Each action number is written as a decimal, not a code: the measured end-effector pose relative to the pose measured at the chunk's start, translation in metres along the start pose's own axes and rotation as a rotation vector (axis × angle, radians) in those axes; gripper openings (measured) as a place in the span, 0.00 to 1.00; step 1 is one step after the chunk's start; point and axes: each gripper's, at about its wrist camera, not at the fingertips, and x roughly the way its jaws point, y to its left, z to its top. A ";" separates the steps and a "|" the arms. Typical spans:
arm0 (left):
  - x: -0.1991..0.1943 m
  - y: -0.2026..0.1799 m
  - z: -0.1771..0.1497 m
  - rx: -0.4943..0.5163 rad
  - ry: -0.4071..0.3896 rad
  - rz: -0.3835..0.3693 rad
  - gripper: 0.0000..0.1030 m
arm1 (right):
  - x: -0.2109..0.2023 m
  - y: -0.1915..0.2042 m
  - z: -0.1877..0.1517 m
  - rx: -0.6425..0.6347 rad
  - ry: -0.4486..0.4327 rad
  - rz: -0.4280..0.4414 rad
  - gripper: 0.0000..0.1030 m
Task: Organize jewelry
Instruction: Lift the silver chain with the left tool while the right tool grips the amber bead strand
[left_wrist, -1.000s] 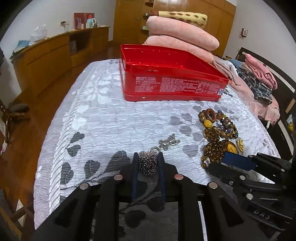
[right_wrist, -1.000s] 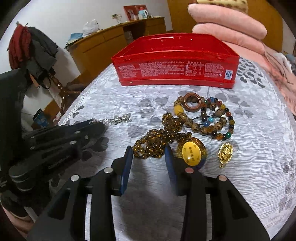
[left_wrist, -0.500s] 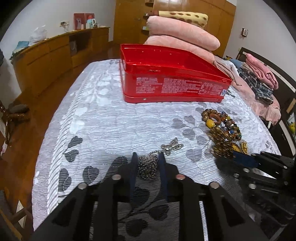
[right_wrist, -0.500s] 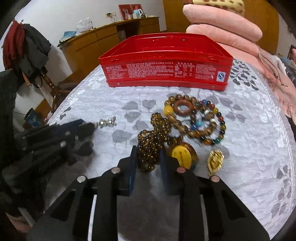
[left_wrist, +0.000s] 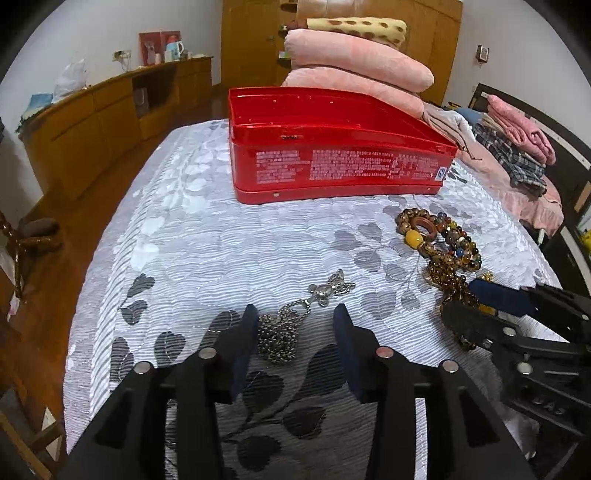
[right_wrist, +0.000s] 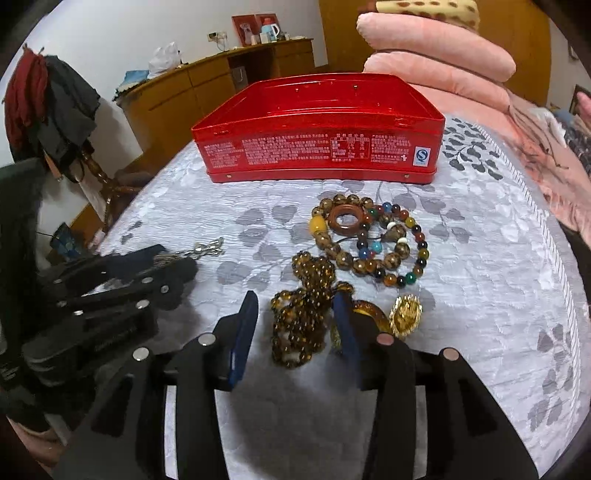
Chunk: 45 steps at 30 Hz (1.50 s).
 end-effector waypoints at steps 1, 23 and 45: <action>0.000 0.000 0.000 0.001 -0.001 0.000 0.41 | 0.001 0.001 0.001 -0.009 -0.003 -0.007 0.41; -0.008 0.006 -0.004 -0.026 -0.019 0.013 0.16 | -0.002 -0.001 -0.009 -0.007 0.007 0.001 0.19; -0.064 -0.005 0.041 -0.036 -0.194 -0.066 0.16 | -0.059 -0.009 0.028 -0.027 -0.149 -0.011 0.19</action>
